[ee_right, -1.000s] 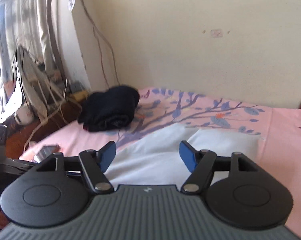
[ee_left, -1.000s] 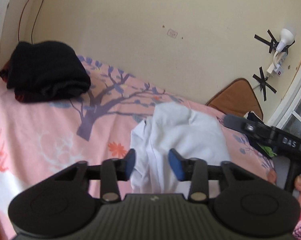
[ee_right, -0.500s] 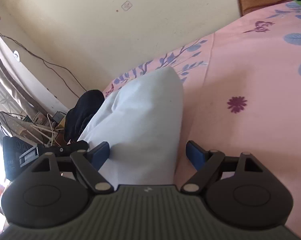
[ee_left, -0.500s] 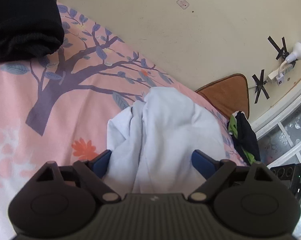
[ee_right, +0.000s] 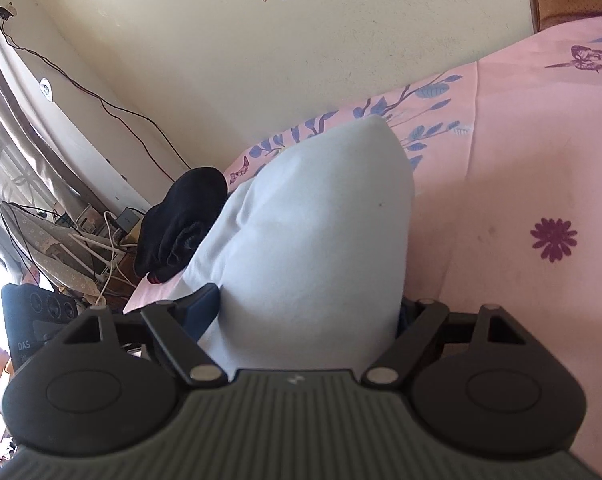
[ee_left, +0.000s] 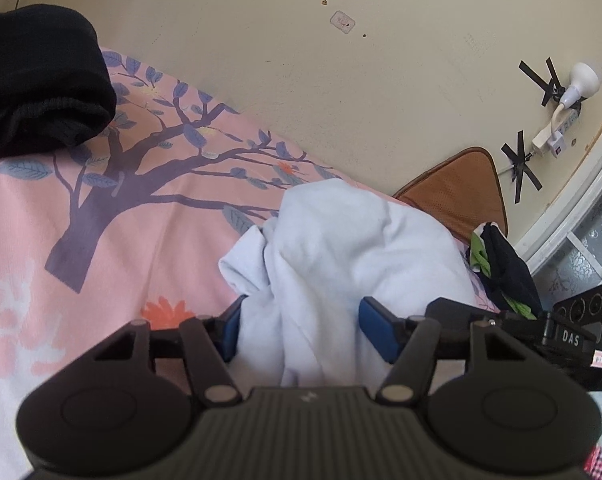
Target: Fold small clothes
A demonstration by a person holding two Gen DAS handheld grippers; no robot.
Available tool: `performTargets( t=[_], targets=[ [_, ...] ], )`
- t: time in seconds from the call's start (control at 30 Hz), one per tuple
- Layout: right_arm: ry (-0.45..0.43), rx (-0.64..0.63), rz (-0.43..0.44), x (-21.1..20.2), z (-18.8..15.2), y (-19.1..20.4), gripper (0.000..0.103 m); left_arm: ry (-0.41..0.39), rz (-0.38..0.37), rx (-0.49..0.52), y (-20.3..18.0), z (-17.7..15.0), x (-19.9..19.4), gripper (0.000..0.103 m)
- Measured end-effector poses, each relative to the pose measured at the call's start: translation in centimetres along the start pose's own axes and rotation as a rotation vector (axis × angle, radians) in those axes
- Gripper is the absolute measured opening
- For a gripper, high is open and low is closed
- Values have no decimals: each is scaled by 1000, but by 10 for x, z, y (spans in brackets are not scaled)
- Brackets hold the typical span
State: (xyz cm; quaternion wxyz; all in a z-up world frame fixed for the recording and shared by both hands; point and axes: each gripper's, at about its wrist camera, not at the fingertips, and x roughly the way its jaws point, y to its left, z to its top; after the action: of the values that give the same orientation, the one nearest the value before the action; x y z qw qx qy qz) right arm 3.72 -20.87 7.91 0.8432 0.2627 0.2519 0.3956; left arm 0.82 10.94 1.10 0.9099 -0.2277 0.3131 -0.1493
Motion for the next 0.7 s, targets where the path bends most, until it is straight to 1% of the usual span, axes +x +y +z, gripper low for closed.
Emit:
performTargets(
  t=[0.1,0.2,0.27,0.3,0.37,0.4,0.47,0.53,0.7],
  targets=[
    [1,-8,9,-1,1,-2,86,3,11,32,-4,-1,0,64],
    [0,-21,17,-1,1,-3,88,14,-8,42,-4,-1,-1,71],
    [-2,-29,22,-1,0,-2,91,25,-38,47,-4,-1,-1,83],
    [-2,-34,28,0,0,-2,94,31,-52,56,-5,-2,0,87],
    [0,-49,33,1,0,0,100,50,-66,95,-11,-4,1,101],
    [2,-63,40,2,0,1,103,58,-56,124,-16,-6,1,103],
    [1,-64,36,2,0,1,103,61,-14,171,-25,-10,1,103],
    [-1,-65,39,2,0,1,103,59,7,186,-29,-13,0,103],
    [-17,-73,54,0,-2,-1,103,45,-18,146,-22,-13,-5,103]
  ],
)
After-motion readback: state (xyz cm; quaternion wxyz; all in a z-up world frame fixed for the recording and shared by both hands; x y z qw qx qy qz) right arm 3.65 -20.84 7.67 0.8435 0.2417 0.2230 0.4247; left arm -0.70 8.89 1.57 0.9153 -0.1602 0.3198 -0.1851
